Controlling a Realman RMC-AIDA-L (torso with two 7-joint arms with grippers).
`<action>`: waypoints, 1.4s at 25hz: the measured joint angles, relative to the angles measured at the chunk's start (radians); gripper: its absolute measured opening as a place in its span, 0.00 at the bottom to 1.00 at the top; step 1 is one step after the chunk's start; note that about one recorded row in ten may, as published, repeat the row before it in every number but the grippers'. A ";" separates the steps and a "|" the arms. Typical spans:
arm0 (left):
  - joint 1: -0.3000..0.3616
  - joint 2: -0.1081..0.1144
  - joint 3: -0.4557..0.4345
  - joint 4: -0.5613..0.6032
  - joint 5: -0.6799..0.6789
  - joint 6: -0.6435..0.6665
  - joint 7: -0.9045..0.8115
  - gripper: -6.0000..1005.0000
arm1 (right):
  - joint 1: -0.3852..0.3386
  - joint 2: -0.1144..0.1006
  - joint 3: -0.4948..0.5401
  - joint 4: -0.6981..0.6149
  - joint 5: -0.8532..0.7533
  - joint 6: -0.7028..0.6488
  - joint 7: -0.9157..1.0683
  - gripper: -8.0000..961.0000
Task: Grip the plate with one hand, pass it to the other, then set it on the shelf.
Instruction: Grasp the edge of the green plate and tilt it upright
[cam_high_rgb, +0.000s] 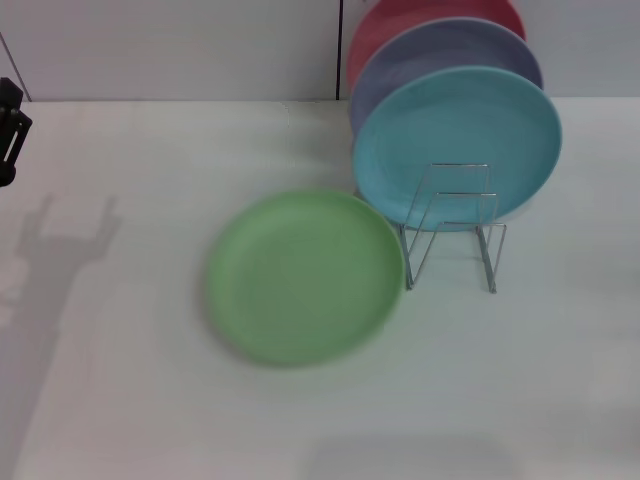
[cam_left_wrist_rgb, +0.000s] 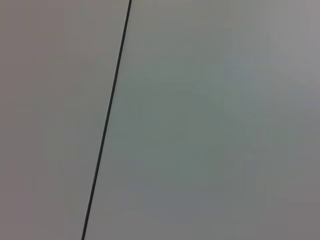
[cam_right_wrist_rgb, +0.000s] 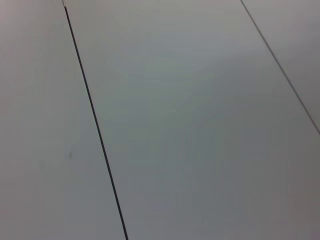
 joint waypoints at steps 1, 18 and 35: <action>0.000 0.000 0.000 0.000 0.000 0.000 0.000 0.84 | 0.000 0.000 0.000 0.000 0.000 0.000 0.000 0.71; -0.010 0.000 0.000 0.000 0.000 0.000 0.000 0.84 | 0.003 -0.002 0.000 -0.002 0.000 0.000 0.000 0.71; -0.010 0.001 0.000 0.000 0.003 0.000 0.000 0.84 | -0.001 0.000 0.000 0.001 -0.003 -0.007 0.001 0.72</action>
